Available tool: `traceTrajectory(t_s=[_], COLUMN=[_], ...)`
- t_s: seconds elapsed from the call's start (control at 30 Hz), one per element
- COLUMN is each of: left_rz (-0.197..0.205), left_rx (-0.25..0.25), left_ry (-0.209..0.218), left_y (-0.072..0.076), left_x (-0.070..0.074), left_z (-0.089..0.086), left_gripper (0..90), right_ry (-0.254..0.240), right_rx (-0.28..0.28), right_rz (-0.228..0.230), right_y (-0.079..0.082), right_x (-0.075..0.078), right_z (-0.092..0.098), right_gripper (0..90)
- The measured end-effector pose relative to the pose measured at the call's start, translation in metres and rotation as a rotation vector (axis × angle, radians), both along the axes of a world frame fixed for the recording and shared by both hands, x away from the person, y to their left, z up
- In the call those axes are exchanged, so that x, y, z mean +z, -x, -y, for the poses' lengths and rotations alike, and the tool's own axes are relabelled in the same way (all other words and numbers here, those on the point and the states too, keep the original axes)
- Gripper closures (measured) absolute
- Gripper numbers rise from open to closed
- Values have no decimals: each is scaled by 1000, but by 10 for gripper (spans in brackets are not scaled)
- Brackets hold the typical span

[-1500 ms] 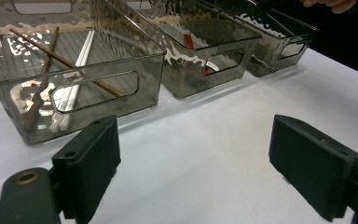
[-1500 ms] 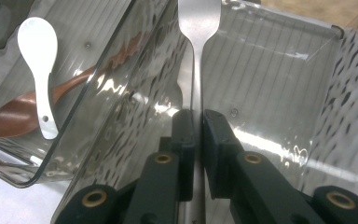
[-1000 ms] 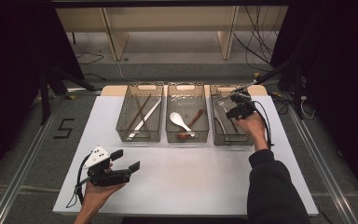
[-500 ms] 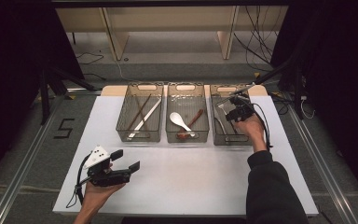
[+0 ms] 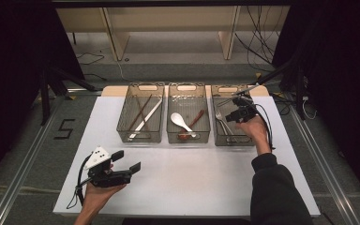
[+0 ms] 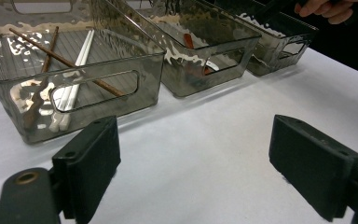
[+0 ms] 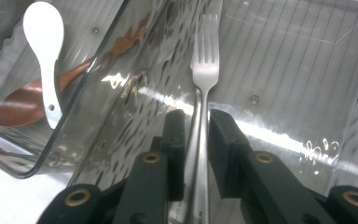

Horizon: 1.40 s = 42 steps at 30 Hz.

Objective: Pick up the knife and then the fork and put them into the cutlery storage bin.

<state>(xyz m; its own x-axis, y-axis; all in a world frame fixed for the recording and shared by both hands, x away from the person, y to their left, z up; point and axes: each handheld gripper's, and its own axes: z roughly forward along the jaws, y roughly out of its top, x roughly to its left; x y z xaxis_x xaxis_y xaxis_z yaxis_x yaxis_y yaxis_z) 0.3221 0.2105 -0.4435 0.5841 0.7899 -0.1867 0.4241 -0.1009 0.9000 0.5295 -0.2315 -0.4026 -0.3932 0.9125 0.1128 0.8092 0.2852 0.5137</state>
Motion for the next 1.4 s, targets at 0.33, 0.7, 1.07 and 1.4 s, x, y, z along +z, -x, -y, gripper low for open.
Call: traceTrajectory(t_s=[0.33,0.7,1.07,1.4], left_rz=[-1,-7,-10,-15], left_rx=[-1,-5,-8,-13], left_ry=[-4,-3,-1,-1], left_y=[0,0,-1,-1], left_x=[0,-1,-1,-1], left_z=[0,1,2,2], left_gripper=[159,159,159,159], right_ry=[-64,-146,-170,-206], right_rx=[57,76,100,120], right_rz=[73,149,206,252], right_y=[16,39,57,78], right_x=[12,18,22,20], right_z=[-3,-7,-15,-20], right_gripper=[597,438,342,284])
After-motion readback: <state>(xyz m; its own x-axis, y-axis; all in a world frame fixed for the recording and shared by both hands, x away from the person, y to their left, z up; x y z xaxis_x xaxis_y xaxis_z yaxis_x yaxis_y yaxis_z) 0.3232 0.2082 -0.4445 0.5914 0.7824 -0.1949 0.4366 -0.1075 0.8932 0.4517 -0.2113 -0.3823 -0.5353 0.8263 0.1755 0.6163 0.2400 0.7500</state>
